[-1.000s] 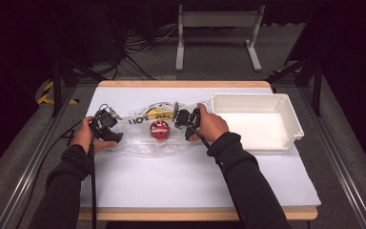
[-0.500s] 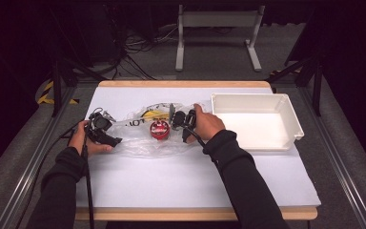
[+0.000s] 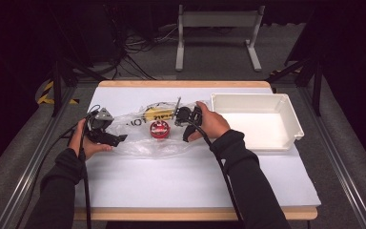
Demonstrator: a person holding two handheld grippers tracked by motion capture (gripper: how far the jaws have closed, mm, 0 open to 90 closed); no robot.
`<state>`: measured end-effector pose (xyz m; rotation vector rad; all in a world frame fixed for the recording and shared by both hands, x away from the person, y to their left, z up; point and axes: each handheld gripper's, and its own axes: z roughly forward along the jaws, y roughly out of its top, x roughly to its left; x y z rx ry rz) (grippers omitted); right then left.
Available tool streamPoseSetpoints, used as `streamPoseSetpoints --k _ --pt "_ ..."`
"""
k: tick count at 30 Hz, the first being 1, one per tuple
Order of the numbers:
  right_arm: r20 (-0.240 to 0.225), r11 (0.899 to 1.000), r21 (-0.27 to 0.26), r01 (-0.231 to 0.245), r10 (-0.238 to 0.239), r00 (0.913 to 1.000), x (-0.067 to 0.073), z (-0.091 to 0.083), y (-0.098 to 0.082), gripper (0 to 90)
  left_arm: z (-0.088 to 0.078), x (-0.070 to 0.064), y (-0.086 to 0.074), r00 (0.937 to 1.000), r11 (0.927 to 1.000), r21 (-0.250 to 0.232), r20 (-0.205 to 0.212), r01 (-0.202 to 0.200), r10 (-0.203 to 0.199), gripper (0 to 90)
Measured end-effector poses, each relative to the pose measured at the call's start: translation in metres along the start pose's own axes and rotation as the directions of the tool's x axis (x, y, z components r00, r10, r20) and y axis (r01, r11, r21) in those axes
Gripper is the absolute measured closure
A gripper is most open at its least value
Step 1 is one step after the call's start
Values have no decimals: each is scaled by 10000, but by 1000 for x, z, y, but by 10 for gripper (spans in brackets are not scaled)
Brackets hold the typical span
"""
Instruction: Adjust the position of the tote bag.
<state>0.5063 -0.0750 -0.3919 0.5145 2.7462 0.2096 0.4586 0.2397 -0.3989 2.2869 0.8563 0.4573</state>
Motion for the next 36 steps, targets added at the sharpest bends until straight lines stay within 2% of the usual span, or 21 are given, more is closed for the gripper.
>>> streamPoseSetpoints --k 4,5,7,10,11,14,16,18,19,20,21,22,24,25,28,29,30,31,32,33,36 --pt "-154 9936 -1064 -369 355 9993 -2 -10 -6 132 -9 -8 8 9998 9972 -750 167 -51 64 118" --pt "-231 9859 -1601 -485 454 9987 -2 -15 -7 133 -11 -9 8 9998 9957 -927 200 -44 62 117" --pt "-324 9759 -2091 -626 571 9978 -2 -20 -9 133 -14 -12 9 9995 9930 -1184 306 -29 66 117" --pt "-586 9554 -2767 -1034 906 9942 -2 -26 -12 134 -17 -14 5 9991 9849 -1729 432 39 36 124" --pt "-586 9554 -2767 -1034 906 9942 -2 -26 -12 134 -17 -14 5 9991 9849 -1729 432 39 36 125" --pt "-917 9146 -3770 -1459 1200 9885 0 -33 -17 129 -20 -16 -2 9988 9754 -2200 498 129 -20 136" --pt "-1064 8990 -4085 -1579 1249 9864 1 -36 -17 115 -23 -19 -5 9988 9686 -2480 477 182 -65 143" --pt "-1037 8897 -4260 -1640 1321 9858 5 -39 -16 103 -25 -22 -5 9992 9688 -2477 377 -47 145 199" --pt "-722 8934 -4226 -1526 1347 9883 6 -40 -16 104 -25 -23 -5 9990 9692 -2455 348 -189 283 212" --pt "-616 8937 -4251 -1434 1295 9897 8 -42 -16 110 -26 -24 -4 9982 9667 -2533 365 -372 479 306" --pt "-571 8857 -4410 -1453 1339 9893 9 -43 -16 149 -26 -26 -4 9981 9645 -2584 159 -537 598 390" --pt "-534 8807 -4512 -1443 1348 9894 9 -45 -17 273 -26 -26 -3 9975 9663 -2488 49 -664 698 445" --pt "-237 8859 -4450 -1310 1345 9906 7 -46 -17 432 -21 -26 -2 9939 9737 -2033 192 -1026 1087 629" --pt "-75 9005 -4196 -1139 1220 9925 5 -44 -17 528 -16 -26 -1 9937 9803 -1665 180 -1060 1105 636" --pt "411 9414 -3217 -1016 1211 9918 3 -33 -15 530 -4 -25 2 9920 9877 -967 162 -1232 1254 682" --pt "411 9414 -3217 -1016 1211 9918 3 -33 -15 530 -4 -25 2 9920 9877 -967 162 -1232 1254 690" --pt "492 9486 -2981 -1064 1266 9907 2 -30 -14 496 3 -23 3 9925 9902 -680 -114 -1219 1214 690" --pt "1125 9567 -2660 -1179 1523 9819 2 -25 -12 471 7 -22 4 9921 9913 -466 -298 -1234 1221 703" --pt "1346 9586 -2565 -1233 1618 9776 1 -23 -11 468 12 -20 5 9926 9931 -173 -381 -1157 1150 729" --pt "1215 9573 -2536 -1387 1738 9773 0 -21 -11 456 17 -16 5 9937 9947 30 -446 -1032 1032 748" --pt "1695 9623 -2131 -1693 2070 9635 -3 -16 -9 437 25 -6 3 9955 9986 216 -813 -472 488 763"
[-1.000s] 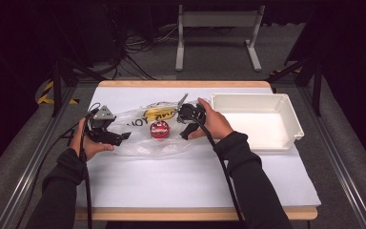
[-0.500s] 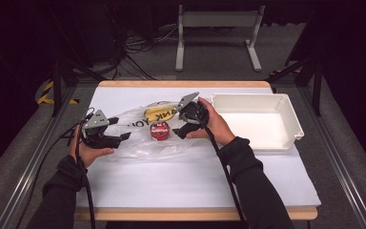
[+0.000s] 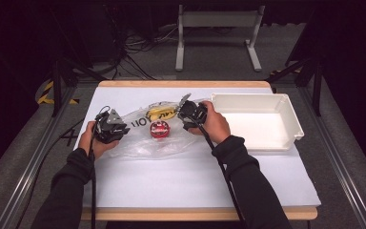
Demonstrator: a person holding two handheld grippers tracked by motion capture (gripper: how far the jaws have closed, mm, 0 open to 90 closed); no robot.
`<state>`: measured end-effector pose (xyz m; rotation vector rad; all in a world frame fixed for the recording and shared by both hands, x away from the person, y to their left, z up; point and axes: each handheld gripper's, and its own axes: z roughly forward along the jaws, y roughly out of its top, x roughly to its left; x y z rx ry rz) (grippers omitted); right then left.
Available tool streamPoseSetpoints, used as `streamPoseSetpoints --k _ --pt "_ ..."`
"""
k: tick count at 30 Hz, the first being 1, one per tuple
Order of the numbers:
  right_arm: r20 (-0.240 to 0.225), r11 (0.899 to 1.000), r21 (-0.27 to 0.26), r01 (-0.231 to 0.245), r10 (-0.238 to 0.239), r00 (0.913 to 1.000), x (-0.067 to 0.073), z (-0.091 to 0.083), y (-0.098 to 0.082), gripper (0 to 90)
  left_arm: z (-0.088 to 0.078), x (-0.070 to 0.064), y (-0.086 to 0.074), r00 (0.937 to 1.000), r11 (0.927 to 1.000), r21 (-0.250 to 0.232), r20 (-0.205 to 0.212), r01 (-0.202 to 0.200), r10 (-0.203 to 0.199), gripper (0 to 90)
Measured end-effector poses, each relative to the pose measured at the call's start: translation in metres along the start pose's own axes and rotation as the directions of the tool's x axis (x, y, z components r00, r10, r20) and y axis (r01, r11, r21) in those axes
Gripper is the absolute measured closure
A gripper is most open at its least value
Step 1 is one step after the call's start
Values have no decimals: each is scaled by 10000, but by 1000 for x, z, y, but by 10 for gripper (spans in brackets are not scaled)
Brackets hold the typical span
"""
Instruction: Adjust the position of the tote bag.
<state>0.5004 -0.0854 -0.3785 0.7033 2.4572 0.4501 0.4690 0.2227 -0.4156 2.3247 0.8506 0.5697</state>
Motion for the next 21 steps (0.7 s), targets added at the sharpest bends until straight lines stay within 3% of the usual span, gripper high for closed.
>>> streamPoseSetpoints --k 3,5,7,8,10,14,16,21 --pt "256 9990 398 -182 172 9995 -1 6 0 424 5 9 -4 9984 9984 165 -196 537 -534 754" --pt "191 9980 544 -315 305 9994 -1 9 -1 417 8 13 -7 9965 9964 248 -228 806 -801 751" --pt "349 9961 812 -339 312 9989 -1 13 0 424 11 17 -11 9928 9931 421 -529 1096 -1074 750" --pt "353 9947 983 -317 283 9990 -1 13 1 424 12 19 -13 9917 9912 426 -320 1257 -1244 751" --pt "421 9890 1475 -97 35 9991 2 17 3 423 11 21 -16 9911 9906 498 -452 1277 -1254 750" --pt "-8 9718 2336 325 -333 9994 5 22 4 450 6 25 -21 9915 9905 607 -500 1234 -1205 750" --pt "-175 9657 2566 391 -358 9992 4 23 3 460 2 29 -26 9916 9902 660 -462 1234 -1205 751" --pt "-562 9624 2696 321 -176 9983 1 22 -1 455 -5 32 -33 9916 9905 467 -144 1292 -1287 764"
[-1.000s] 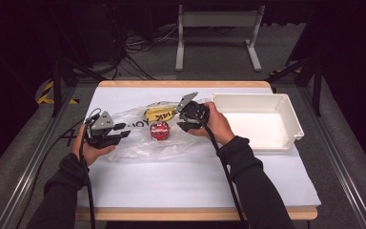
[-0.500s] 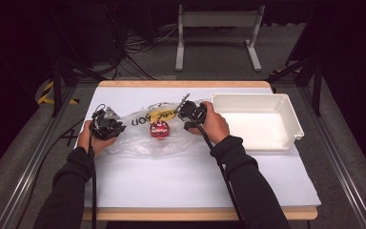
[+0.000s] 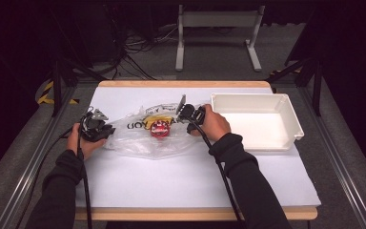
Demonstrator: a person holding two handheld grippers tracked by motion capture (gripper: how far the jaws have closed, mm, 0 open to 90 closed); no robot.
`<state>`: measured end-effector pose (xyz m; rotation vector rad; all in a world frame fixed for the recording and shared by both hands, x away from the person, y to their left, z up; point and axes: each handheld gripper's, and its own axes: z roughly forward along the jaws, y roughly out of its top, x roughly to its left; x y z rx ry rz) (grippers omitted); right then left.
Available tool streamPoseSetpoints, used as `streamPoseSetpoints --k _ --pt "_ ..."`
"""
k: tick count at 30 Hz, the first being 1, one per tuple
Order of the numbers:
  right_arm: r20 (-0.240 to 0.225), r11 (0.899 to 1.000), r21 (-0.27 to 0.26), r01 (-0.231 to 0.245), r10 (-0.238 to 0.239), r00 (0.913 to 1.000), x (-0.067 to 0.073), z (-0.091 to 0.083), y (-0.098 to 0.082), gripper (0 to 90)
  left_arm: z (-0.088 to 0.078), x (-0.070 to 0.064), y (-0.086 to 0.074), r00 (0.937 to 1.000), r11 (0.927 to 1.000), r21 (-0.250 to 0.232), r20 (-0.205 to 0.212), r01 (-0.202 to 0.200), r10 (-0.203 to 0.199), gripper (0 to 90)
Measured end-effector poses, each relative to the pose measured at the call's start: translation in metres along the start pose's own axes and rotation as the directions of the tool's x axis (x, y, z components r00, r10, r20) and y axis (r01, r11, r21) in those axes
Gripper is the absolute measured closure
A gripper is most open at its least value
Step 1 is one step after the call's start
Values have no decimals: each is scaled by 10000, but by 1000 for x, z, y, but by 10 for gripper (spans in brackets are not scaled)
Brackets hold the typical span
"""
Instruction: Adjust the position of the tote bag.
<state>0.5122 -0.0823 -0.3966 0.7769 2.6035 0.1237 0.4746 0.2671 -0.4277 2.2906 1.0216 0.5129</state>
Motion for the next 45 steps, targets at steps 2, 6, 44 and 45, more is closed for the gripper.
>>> streamPoseSetpoints --k 2,6,44,45 --pt "-375 9999 -173 8 -15 9993 0 -2 0 397 -5 -1 1 9999 9993 -373 165 45 -38 723" --pt "-816 9909 -1340 -82 -28 9967 -2 -15 -2 233 -20 -10 8 9977 9900 -1404 634 -133 224 631" --pt "-822 9213 -3842 605 -995 9916 48 -73 2 90 -47 -63 37 9758 9498 -2810 1259 -1378 1789 627" --pt "-1181 9169 -3975 366 -907 9888 47 -76 1 97 -49 -63 35 9753 9479 -2911 1348 -1297 1749 591"
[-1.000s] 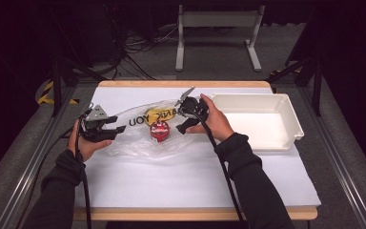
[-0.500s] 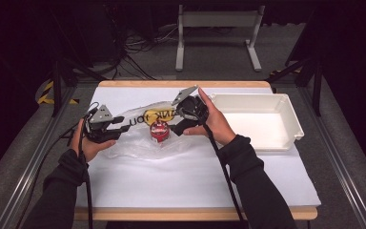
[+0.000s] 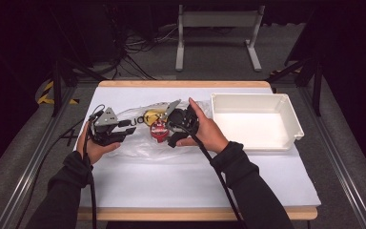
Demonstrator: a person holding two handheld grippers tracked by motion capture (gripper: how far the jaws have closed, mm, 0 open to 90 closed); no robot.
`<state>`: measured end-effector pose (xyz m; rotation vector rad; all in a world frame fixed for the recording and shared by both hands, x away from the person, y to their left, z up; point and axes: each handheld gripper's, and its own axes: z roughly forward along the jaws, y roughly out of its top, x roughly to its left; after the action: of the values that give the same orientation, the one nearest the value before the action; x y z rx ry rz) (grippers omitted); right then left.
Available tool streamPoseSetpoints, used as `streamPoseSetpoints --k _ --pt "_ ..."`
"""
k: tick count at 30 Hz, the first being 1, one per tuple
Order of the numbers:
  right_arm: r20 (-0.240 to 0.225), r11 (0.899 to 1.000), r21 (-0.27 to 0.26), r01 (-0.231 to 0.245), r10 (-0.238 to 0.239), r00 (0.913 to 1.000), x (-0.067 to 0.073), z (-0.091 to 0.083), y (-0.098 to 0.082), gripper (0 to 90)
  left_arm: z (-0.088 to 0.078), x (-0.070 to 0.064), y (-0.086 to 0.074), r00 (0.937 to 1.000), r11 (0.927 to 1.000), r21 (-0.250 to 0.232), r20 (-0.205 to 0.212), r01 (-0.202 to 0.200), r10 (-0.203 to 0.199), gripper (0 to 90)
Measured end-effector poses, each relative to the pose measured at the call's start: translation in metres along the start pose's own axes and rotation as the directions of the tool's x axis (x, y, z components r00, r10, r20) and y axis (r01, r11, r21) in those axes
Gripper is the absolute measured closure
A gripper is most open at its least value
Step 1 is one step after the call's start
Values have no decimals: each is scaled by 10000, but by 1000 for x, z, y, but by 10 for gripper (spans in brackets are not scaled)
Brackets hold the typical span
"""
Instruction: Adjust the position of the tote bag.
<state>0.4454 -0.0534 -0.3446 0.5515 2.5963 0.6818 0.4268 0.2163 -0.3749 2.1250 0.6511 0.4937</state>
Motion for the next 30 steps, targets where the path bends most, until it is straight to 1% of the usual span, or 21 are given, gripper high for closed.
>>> streamPoseSetpoints --k 2,3,4,5,7,8,9,10,11,12,13,14,15,17,18,19,20,22,25,27,30 --pt "141 9998 -55 -192 193 9997 0 -4 0 98 -6 -5 -3 9999 9992 -401 131 27 -22 544" --pt "346 9983 -248 -529 537 9980 -1 -6 0 99 -8 -8 -4 10000 9988 -489 71 -7 11 497" --pt "346 9983 -248 -529 537 9980 -1 -6 0 99 -8 -8 -4 10000 9988 -489 71 -7 11 461" --pt "363 9959 -452 -785 802 9961 0 -7 1 99 -14 -15 -6 10000 9976 -690 81 -51 57 439" --pt "246 9924 -598 -1079 1095 9937 0 -7 2 99 -21 -22 -10 9997 9961 -867 154 -151 165 431" --pt "181 9889 -745 -1282 1299 9914 1 -5 2 121 -21 -22 -10 9997 9961 -867 154 -151 165 417" --pt "181 9889 -745 -1282 1299 9914 1 -5 2 121 -25 -28 -14 9997 9953 -940 78 -229 237 417" --pt "-127 9872 -700 -1437 1431 9896 1 -1 3 139 -28 -31 -16 9997 9945 -1025 136 -196 211 391" --pt "-162 9866 -639 -1502 1495 9886 1 2 4 145 -30 -35 -20 9996 9936 -1121 225 -157 184 380" --pt "-35 9860 -534 -1580 1580 9874 1 7 4 185 -33 -39 -24 9995 9933 -1133 184 -220 243 360" --pt "-145 9857 -421 -1629 1625 9866 1 12 5 209 -34 -42 -29 9996 9929 -1177 216 -177 204 347" --pt "-374 9864 -373 -1600 1586 9866 1 16 5 209 -35 -47 -36 9996 9930 -1175 228 -138 165 338" --pt "-213 9846 -409 -1700 1692 9854 0 20 6 225 -36 -52 -43 9996 9930 -1175 237 -123 151 320" --pt "-569 9792 -477 -1971 1944 9793 -4 26 7 224 -38 -60 -56 9993 9923 -1237 361 37 7 305" --pt "-291 9781 -449 -2033 2022 9789 -4 30 7 218 -38 -64 -61 9993 9936 -1125 380 10 33 293" --pt "-397 9786 -353 -2025 2011 9788 -5 34 8 207 -38 -68 -66 9995 9943 -1066 300 -82 114 275" --pt "-702 9789 -320 -2018 1992 9774 -6 37 8 196 -38 -71 -70 9994 9946 -1036 326 -47 82 264" --pt "-881 9760 -304 -2158 2124 9732 -7 40 9 189 -37 -76 -82 9995 9955 -952 298 -43 72 245" --pt "-1171 9794 -135 -2013 1984 9731 -5 48 11 196 -35 -78 -94 9996 9976 -690 268 1 17 214" --pt "-1070 9815 156 -1906 1912 9757 -4 55 12 171 -33 -77 -101 9996 9982 -597 277 75 -59 205" --pt "-1181 9776 333 -2078 2103 9705 -4 60 13 165 -31 -75 -106 9998 9989 -467 175 39 -31 200"
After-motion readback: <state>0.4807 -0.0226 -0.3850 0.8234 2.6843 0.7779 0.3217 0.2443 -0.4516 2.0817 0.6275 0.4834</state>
